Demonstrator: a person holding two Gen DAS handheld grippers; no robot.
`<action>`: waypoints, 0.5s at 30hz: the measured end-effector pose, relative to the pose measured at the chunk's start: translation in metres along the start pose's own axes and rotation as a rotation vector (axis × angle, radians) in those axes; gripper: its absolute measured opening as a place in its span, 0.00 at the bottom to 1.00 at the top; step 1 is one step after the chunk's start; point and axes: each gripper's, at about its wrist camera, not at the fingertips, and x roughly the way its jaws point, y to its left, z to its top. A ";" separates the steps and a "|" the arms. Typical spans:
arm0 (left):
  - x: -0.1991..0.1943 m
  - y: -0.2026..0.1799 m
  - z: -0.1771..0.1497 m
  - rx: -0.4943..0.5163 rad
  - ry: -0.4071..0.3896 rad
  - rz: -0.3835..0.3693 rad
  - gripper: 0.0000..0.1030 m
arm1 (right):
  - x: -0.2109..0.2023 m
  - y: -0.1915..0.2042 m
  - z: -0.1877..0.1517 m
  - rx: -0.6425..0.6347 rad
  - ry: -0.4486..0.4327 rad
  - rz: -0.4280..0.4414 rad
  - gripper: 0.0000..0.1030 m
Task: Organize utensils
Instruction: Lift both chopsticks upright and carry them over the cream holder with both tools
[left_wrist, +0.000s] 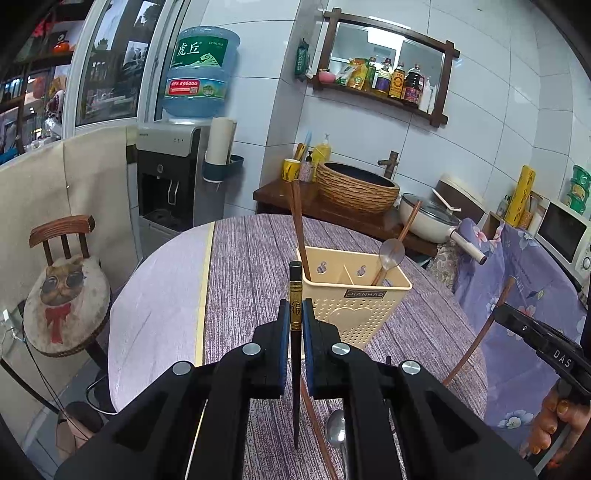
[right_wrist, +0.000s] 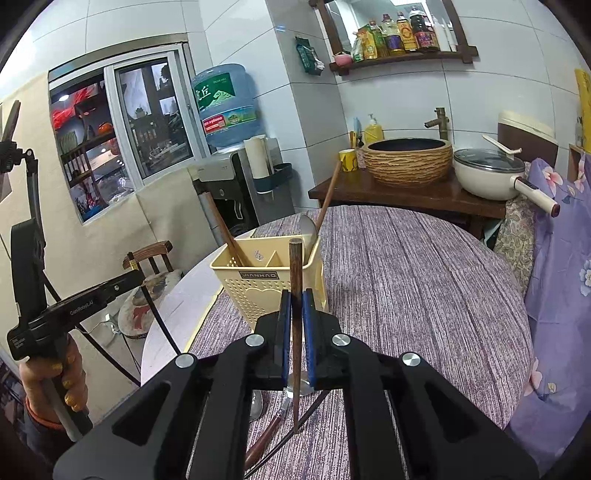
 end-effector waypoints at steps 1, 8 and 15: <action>-0.001 -0.001 0.002 0.004 -0.003 0.001 0.08 | 0.000 0.001 0.001 -0.006 -0.002 0.000 0.07; -0.009 0.000 0.026 -0.007 -0.018 -0.035 0.08 | -0.002 0.011 0.024 -0.035 -0.019 0.021 0.07; -0.032 -0.008 0.087 -0.038 -0.125 -0.075 0.08 | -0.012 0.034 0.081 -0.072 -0.116 0.023 0.07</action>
